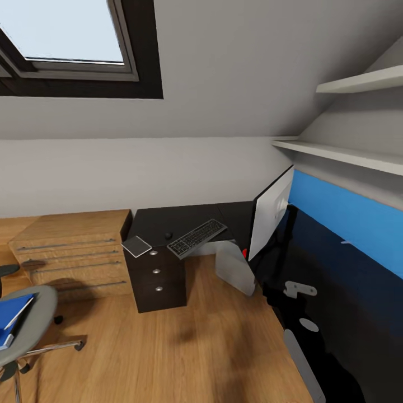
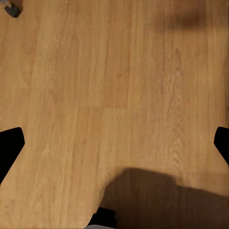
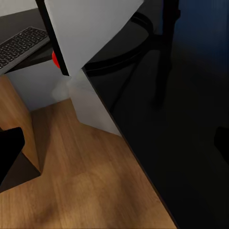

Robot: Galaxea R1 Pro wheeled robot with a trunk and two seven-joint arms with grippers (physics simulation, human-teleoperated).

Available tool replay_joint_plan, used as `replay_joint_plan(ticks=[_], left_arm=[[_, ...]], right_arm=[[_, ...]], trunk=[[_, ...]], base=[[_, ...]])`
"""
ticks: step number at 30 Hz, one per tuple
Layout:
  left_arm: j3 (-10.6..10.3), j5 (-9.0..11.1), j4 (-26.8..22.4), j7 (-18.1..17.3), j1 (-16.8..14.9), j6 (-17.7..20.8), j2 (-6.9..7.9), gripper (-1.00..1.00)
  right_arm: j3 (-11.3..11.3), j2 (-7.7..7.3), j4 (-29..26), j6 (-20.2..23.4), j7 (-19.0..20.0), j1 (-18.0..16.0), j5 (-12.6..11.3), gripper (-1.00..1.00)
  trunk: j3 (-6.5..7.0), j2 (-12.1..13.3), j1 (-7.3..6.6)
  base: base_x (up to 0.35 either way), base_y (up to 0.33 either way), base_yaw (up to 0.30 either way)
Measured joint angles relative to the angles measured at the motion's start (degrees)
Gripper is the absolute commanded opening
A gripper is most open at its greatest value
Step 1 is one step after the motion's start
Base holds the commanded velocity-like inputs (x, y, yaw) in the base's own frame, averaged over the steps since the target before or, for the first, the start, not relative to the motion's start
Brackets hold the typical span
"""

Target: In the bedroom, organize the workspace by keeping the computer under the desk, ensuring the monitor is on the desk, placing the keyboard on the desk next to the monitor, placing the mouse on the desk next to the keyboard, moving the folder from the swivel chair onto the desk next to the mouse, stacking the notebook on top of the folder with the pen on top of the notebook, and positioning the swivel chair next to the desk.

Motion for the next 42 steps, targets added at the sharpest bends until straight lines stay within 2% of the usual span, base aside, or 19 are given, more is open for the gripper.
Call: replay_joint_plan(ticks=[7,9,12,14,15,17,19,20,21,22,24,28,31,36,38,42], left_arm=[[-0.1,0.0,1.1,0.0,0.0,-1.6,-0.11,1.00],[0.0,0.1,1.1,0.0,0.0,-1.7,-0.11,1.00],[-0.1,0.0,1.1,0.0,0.0,-1.7,-0.23,1.00],[-0.1,0.0,1.1,0.0,0.0,-1.7,-0.29,1.00],[-0.1,0.0,1.1,0.0,0.0,-1.7,-0.31,1.00],[-0.1,0.0,1.1,0.0,0.0,-1.7,-0.32,1.00],[-0.1,0.0,1.1,0.0,0.0,-1.7,-0.32,1.00],[-0.2,0.0,1.1,0.0,0.0,-1.7,-0.33,1.00],[-0.2,0.0,1.1,0.0,0.0,-1.7,-0.33,1.00],[-0.2,0.0,1.1,0.0,0.0,-1.7,-0.33,1.00],[-0.2,0.0,1.1,-0.1,0.0,-1.7,-0.33,1.00],[-0.2,0.0,1.1,-0.1,0.0,-1.7,-0.34,1.00],[-0.2,0.0,1.1,-0.1,0.0,-1.7,-0.34,1.00],[-0.2,0.0,1.1,0.0,0.0,-1.7,-0.33,1.00],[-0.2,0.0,1.1,0.0,0.0,-1.7,-0.33,1.00],[-0.1,0.0,1.1,0.0,0.0,-1.7,-0.33,1.00]], right_arm=[[0.0,-0.05,0.1,-0.4,0.0,0.0,0.1,1.00],[-0.1,-0.08,2.1,-1.4,0.1,0.0,0.9,1.00],[-0.2,-0.08,6.7,-6.2,0.1,-0.1,2.5,1.00],[-0.2,-0.06,12.8,-12.7,0.0,-0.9,3.6,1.00],[-0.3,-0.13,17.1,-15.2,0.0,-2.9,4.0,1.00],[-0.4,-1.42,28.2,-18.0,0.0,-11.0,4.5,1.00],[-0.5,-2.43,34.6,-19.2,0.0,-15.7,4.5,1.00],[-0.8,-3.72,44.1,-22.0,0.0,-21.7,4.5,1.00],[-0.8,-4.09,47.6,-23.3,-0.1,-24.3,4.5,1.00],[-0.9,-4.78,56.1,-27.2,-0.1,-29.8,4.4,1.00],[-0.9,-5.57,64.0,-30.7,-0.2,-36.2,4.6,1.00],[-1.2,-7.52,68.8,-32.8,-0.2,-40.5,4.2,1.00],[-1.8,-7.95,69.6,-33.1,-0.2,-41.0,3.2,1.00],[-2.4,-7.96,70.7,-33.2,-0.4,-41.3,1.1,1.00],[-2.4,-7.33,72.2,-33.3,-0.4,-41.3,-0.1,1.00],[-2.4,-6.67,73.2,-33.5,-0.4,-41.2,-0.6,1.00]], trunk=[[0.00,0.0,0.00],[0.00,0.0,0.00],[0.00,0.0,0.00],[0.00,0.0,0.00],[0.00,0.0,0.00],[0.02,0.0,0.01],[0.01,0.0,0.00],[0.01,0.0,0.01],[0.01,0.0,0.00],[0.01,0.0,0.01],[0.01,0.0,0.00],[0.00,0.0,0.00],[0.00,0.0,0.00],[0.00,0.0,0.00],[0.00,0.0,0.00],[0.00,0.0,0.00]], base=[[0.000,0.000,-0.004],[0.000,0.000,0.000],[0.000,0.000,0.000],[0.000,0.000,0.000],[0.000,0.000,0.000],[0.000,0.000,0.000],[0.000,0.000,0.000],[0.000,0.000,0.000],[0.000,0.000,0.000],[0.000,0.000,0.000],[0.000,0.000,0.000],[0.000,0.000,0.000],[0.000,0.000,0.000],[0.000,0.000,0.000],[0.000,0.000,0.000],[0.000,0.000,0.000]])
